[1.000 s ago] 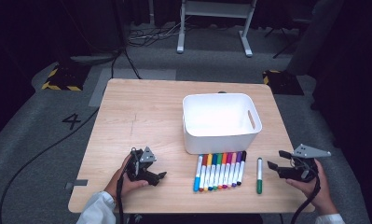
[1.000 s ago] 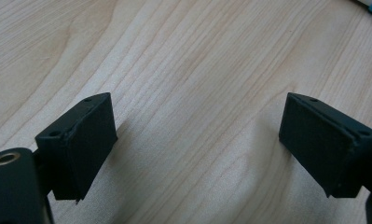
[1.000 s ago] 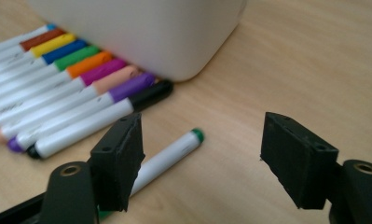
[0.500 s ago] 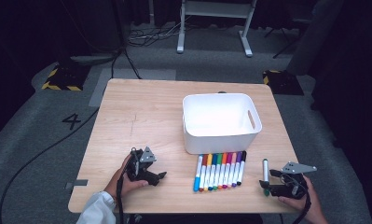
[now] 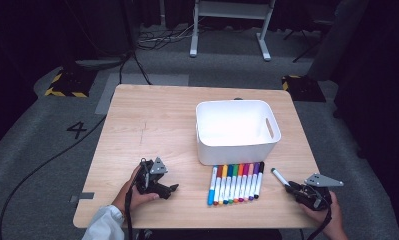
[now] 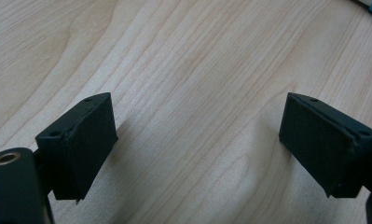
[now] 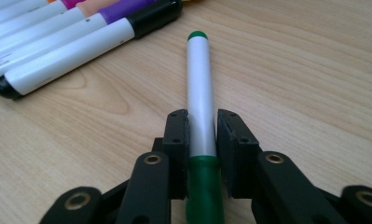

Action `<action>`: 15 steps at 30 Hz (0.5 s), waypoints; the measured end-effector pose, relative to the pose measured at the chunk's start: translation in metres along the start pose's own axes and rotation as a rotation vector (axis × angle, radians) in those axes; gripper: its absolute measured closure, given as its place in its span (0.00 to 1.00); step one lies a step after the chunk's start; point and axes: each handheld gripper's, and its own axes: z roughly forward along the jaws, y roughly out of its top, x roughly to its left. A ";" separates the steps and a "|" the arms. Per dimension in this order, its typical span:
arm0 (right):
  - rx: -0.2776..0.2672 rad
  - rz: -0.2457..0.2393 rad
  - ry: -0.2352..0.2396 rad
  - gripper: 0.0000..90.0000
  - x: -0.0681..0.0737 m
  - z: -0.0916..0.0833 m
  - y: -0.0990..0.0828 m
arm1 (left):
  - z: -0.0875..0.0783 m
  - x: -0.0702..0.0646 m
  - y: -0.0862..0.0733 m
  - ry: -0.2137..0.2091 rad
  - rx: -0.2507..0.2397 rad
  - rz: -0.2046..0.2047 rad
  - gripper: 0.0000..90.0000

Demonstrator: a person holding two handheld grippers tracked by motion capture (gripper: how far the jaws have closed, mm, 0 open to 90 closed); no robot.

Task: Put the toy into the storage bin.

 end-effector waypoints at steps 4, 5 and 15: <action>0.001 -0.003 0.007 0.84 -0.004 0.002 0.002 | 0.000 0.000 0.000 0.000 0.000 0.000 0.12; -0.001 -0.003 0.007 0.84 -0.005 0.003 0.003 | 0.000 0.000 0.000 -0.001 0.000 0.000 0.12; 0.003 -0.033 0.049 0.86 -0.011 0.003 0.006 | 0.000 0.000 0.000 0.000 0.000 0.000 0.12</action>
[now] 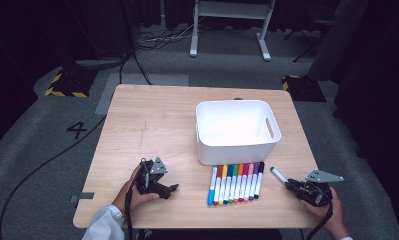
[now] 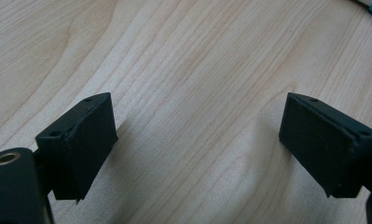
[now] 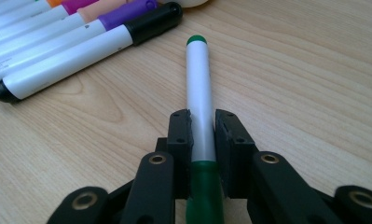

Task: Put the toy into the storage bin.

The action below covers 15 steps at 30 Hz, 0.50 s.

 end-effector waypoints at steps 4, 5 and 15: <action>-0.002 -0.016 0.009 0.86 -0.001 0.000 0.002 | 0.000 0.000 0.000 -0.001 0.001 0.000 0.12; -0.007 -0.015 0.009 0.86 -0.001 0.000 0.003 | 0.000 0.000 0.000 -0.001 0.002 0.000 0.12; -0.115 -0.021 0.005 0.86 -0.008 -0.030 0.018 | 0.000 0.000 0.000 -0.001 0.002 0.000 0.12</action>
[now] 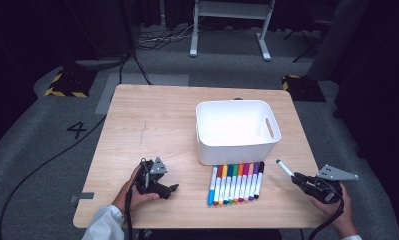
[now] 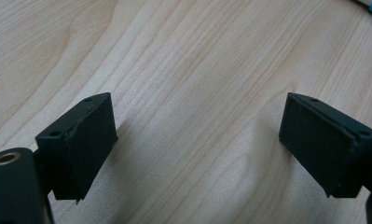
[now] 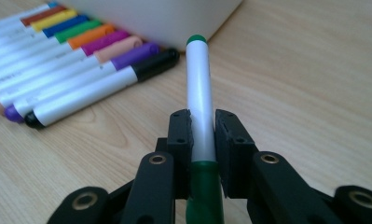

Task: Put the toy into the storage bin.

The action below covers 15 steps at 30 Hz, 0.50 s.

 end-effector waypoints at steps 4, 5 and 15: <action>-0.041 -0.028 0.009 0.86 -0.002 -0.013 0.014 | 0.000 0.000 0.000 0.000 0.000 0.000 0.12; -0.064 -0.050 0.012 0.86 -0.003 -0.019 0.022 | 0.000 0.000 0.000 0.000 0.000 0.000 0.12; -0.164 -0.128 0.043 0.86 -0.011 -0.035 0.072 | 0.000 0.000 0.000 -0.001 -0.001 0.000 0.12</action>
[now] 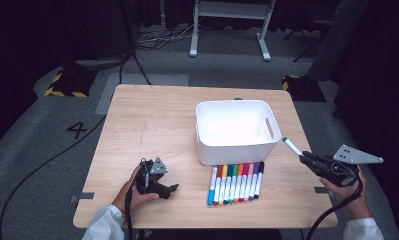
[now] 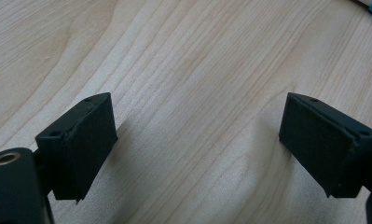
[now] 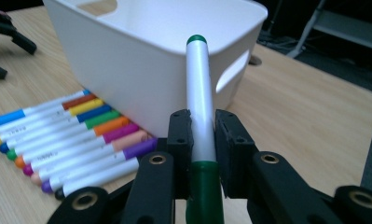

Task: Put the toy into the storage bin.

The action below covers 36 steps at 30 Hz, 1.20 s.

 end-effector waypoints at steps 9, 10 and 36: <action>-0.029 -0.109 0.051 0.86 -0.005 0.017 0.051 | 0.000 0.000 0.000 0.000 0.000 0.000 0.12; -0.036 -0.117 0.059 0.86 -0.006 0.019 0.057 | 0.000 0.000 0.000 0.000 0.000 0.000 0.12; 0.107 -0.241 0.287 0.86 0.006 0.136 0.134 | 0.000 0.000 0.000 0.000 0.000 0.000 0.12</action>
